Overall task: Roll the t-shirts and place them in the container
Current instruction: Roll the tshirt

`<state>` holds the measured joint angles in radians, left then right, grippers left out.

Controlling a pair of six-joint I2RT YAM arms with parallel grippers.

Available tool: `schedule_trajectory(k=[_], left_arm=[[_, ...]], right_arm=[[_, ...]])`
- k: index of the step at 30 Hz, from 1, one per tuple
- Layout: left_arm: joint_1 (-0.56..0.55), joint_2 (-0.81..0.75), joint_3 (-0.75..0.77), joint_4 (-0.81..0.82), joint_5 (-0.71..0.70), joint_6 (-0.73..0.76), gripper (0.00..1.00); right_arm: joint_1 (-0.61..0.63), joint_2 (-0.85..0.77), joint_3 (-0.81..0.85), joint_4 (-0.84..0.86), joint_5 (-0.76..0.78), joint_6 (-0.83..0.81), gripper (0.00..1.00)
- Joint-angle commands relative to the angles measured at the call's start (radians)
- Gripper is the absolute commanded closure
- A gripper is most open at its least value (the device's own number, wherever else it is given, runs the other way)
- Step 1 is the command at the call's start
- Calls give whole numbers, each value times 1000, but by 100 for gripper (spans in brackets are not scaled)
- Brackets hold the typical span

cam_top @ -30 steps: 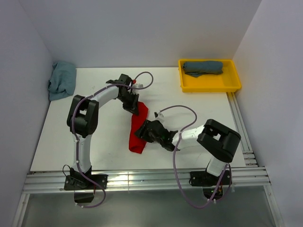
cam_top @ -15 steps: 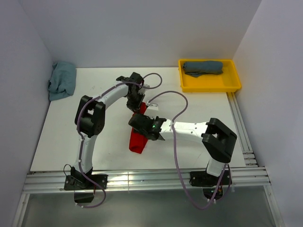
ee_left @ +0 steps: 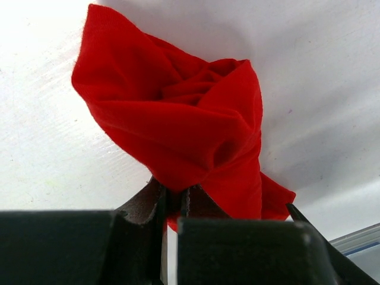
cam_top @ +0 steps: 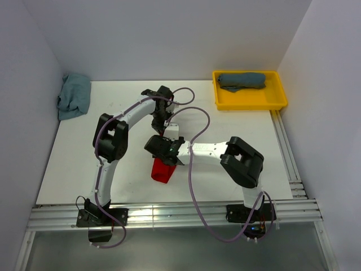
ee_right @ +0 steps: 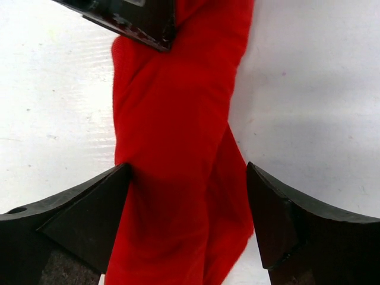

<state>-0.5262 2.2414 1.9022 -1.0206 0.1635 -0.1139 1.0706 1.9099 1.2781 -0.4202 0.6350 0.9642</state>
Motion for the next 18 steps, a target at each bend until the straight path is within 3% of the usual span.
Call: schedule_trajectory(k=[1,12,18], left_arm=[[-11,29,24,-7,-41,10,100],[-11,37,35,-15,-48,13,100],[-12,46,46,-19,-51,11,100]], right_arm=[[-14,-17,-31,94,19,-39,14],[-50,-29,-57,193,-55,-67,10],[-44,-31,1,117,-18,-62,10]])
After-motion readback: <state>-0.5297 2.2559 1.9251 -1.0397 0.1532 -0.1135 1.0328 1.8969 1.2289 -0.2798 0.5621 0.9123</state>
